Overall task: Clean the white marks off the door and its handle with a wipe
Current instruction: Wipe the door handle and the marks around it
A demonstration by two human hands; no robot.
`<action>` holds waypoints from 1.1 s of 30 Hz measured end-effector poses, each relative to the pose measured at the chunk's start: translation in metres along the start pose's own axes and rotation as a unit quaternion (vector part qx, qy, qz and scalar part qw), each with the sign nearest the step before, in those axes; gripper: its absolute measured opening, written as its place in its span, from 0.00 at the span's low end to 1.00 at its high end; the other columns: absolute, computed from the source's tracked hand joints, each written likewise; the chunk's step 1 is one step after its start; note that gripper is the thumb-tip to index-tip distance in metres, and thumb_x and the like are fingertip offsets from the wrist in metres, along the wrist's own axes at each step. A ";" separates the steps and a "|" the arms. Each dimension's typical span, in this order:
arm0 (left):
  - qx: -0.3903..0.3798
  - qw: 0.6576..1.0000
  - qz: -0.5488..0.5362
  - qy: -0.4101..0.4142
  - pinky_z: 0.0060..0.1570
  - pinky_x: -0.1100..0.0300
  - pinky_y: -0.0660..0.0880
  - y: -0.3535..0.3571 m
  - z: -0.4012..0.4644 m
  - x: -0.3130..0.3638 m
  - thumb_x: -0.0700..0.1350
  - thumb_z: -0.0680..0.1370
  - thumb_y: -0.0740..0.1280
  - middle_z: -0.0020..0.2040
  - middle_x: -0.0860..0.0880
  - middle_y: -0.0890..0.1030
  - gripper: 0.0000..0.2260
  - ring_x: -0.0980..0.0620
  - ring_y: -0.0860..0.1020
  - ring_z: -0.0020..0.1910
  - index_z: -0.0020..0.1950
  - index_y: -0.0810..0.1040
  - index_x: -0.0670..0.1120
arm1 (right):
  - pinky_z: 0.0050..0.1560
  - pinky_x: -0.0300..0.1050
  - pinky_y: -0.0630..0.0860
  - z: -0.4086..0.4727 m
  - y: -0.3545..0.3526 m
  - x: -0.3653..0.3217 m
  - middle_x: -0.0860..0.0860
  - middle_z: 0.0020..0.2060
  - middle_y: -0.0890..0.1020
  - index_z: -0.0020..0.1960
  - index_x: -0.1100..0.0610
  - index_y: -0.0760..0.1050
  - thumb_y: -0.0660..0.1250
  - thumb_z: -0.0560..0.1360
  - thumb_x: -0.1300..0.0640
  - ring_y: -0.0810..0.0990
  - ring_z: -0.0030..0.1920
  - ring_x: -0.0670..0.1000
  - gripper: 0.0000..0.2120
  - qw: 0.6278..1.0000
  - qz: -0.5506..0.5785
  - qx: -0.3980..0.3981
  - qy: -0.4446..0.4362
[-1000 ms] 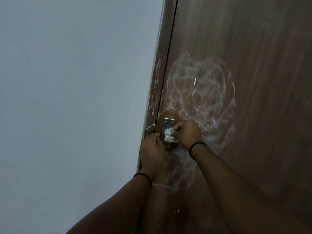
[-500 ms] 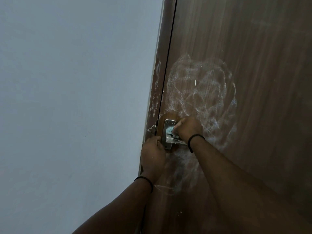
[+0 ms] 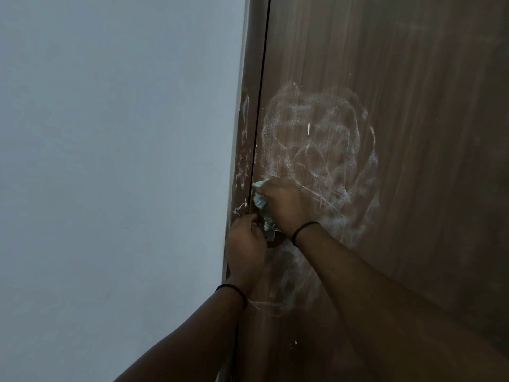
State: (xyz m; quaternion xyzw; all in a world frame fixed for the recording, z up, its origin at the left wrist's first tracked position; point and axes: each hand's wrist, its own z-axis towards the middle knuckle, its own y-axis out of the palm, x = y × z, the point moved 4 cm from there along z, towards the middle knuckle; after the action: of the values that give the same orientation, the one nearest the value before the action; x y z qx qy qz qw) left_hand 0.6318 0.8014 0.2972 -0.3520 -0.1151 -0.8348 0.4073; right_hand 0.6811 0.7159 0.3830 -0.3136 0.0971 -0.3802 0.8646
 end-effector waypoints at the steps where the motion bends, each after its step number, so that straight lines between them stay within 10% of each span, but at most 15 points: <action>1: -0.004 1.000 0.002 0.005 0.50 0.64 0.72 0.002 0.001 0.000 0.34 0.79 0.60 0.52 0.45 0.82 0.13 0.50 0.79 0.50 0.58 0.81 0.41 | 0.52 0.51 0.78 0.003 0.001 -0.003 0.56 0.48 0.84 0.52 0.58 0.84 0.70 0.73 0.66 0.79 0.53 0.58 0.10 0.999 -0.004 -0.023 -0.030; 5: 0.007 1.000 0.007 -0.006 0.50 0.65 0.70 0.004 0.001 -0.004 0.35 0.79 0.60 0.53 0.45 0.82 0.13 0.51 0.78 0.52 0.58 0.81 0.42 | 0.53 0.48 0.78 0.011 0.002 0.003 0.55 0.48 0.85 0.52 0.56 0.85 0.73 0.71 0.64 0.80 0.52 0.55 0.11 0.998 0.007 -0.045 -0.032; 12: 0.011 1.000 0.012 0.004 0.51 0.67 0.68 0.003 0.001 -0.012 0.36 0.80 0.60 0.53 0.46 0.83 0.13 0.51 0.79 0.52 0.58 0.82 0.43 | 0.46 0.41 0.80 -0.024 -0.003 0.028 0.49 0.45 0.86 0.45 0.53 0.84 0.71 0.73 0.65 0.82 0.43 0.45 0.08 0.920 0.226 0.120 0.296; 18: 0.022 0.998 -0.030 0.059 0.49 0.76 0.67 0.004 0.009 -0.003 0.41 0.81 0.58 0.51 0.52 0.81 0.14 0.61 0.74 0.47 0.59 0.81 0.46 | 0.32 0.22 0.69 -0.020 0.005 0.014 0.52 0.47 0.86 0.48 0.54 0.85 0.69 0.74 0.67 0.77 0.36 0.42 0.11 0.962 0.150 -0.053 0.223; 23: -0.027 0.997 -0.009 0.070 0.45 0.77 0.65 0.009 0.020 -0.004 0.40 0.82 0.61 0.50 0.52 0.81 0.11 0.61 0.74 0.46 0.58 0.82 0.47 | 0.61 0.45 0.77 -0.014 -0.003 0.011 0.52 0.53 0.85 0.52 0.55 0.85 0.66 0.76 0.69 0.81 0.54 0.53 0.14 0.971 0.073 -0.148 0.173; 33: -0.067 0.998 -0.011 0.014 0.40 0.69 0.71 0.005 0.025 -0.003 0.43 0.77 0.70 0.46 0.49 0.86 0.06 0.55 0.80 0.42 0.51 0.86 0.47 | 0.56 0.47 0.80 -0.021 -0.017 0.010 0.52 0.47 0.86 0.46 0.55 0.86 0.69 0.76 0.65 0.82 0.49 0.50 0.09 0.967 0.091 -0.169 0.169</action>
State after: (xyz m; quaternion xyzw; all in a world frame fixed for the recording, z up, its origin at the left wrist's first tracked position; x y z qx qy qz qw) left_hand 0.6493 0.8115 0.3131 -0.3654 -0.0575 -0.8499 0.3753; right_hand 0.6696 0.6901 0.3776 -0.3766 0.3325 -0.3256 0.8010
